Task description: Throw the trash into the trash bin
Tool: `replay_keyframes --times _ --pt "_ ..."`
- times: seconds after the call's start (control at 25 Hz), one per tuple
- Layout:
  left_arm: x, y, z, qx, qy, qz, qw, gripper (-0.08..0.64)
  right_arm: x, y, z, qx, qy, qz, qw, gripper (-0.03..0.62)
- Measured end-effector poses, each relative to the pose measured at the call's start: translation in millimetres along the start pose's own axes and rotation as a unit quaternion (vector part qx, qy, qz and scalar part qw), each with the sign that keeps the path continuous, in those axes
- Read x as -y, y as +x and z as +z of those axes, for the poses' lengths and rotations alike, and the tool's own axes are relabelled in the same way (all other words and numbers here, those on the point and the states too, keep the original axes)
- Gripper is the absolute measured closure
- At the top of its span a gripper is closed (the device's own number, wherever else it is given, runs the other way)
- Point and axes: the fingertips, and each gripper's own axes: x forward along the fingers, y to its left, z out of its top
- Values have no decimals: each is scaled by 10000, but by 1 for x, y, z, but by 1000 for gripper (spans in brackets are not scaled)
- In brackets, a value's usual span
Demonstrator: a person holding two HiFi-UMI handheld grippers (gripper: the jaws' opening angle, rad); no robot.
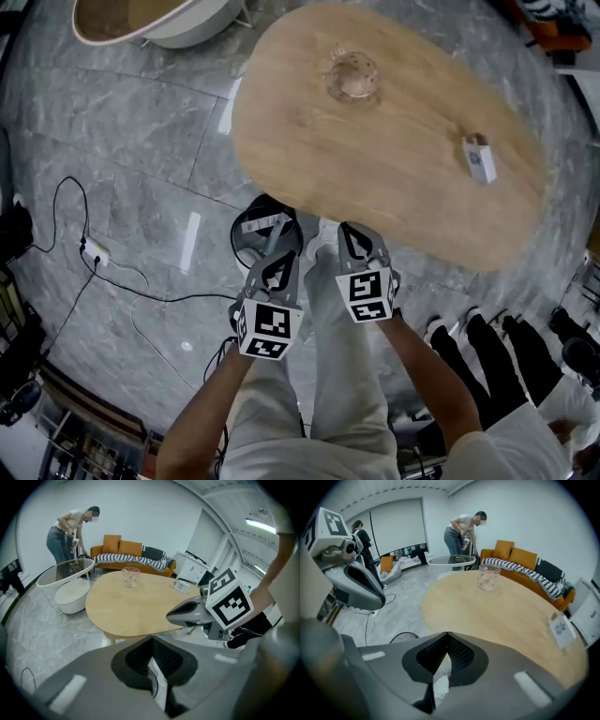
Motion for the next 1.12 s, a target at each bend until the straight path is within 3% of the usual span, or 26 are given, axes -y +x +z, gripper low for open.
replay_keyframes --times 0.32,0.68,1.12 --pt "34 27 66 93 418 -260 9987 560 86 -37 5 319 436 -658 9964 566" --pt "76 61 112 -4 780 -584 9952 560 166 -68 -8 411 921 -1182 9879 563" --pt "123 104 164 -65 1041 -879 9907 560 269 -92 -34 403 1383 -1859 9719 488"
